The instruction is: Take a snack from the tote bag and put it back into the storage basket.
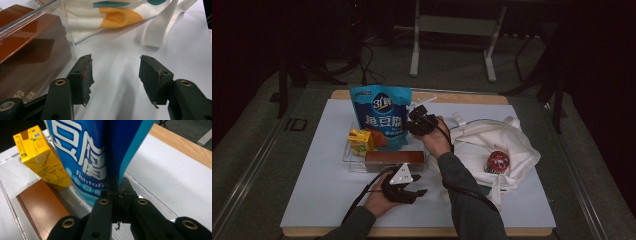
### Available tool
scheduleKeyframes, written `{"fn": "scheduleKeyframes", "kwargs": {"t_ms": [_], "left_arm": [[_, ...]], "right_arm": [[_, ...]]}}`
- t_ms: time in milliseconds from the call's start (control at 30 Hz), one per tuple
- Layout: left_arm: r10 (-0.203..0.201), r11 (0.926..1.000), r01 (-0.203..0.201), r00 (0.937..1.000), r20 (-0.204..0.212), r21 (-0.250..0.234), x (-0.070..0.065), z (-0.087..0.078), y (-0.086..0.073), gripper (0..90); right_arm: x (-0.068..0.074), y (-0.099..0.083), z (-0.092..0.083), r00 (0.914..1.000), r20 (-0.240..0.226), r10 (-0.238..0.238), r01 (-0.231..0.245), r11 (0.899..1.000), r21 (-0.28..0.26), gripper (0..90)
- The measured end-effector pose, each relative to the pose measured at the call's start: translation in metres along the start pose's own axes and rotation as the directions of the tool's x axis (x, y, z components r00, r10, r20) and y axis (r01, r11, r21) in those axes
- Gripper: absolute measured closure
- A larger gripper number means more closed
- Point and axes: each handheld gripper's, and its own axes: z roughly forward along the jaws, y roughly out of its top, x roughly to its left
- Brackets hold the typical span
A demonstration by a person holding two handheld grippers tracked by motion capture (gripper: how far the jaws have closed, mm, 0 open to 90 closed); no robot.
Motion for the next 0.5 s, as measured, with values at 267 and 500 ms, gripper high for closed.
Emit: {"fn": "scheduleKeyframes", "kwargs": {"t_ms": [267,500], "left_arm": [[-0.002,1.0000,0.002,1.0000,0.002,-0.001,0.0004,0.0000,-0.0001,44.3],[-0.002,1.0000,0.002,1.0000,0.002,0.001,0.0003,0.0000,0.0000,44.3]], "right_arm": [[-0.0071,-0.0074,-0.0030,0.9994,-0.033,0.010,-0.010,1.000,-0.008,78.0],[-0.0055,-0.0094,-0.0084,0.9989,-0.043,-0.020,0.020,1.000,-0.010,72.4]]}}
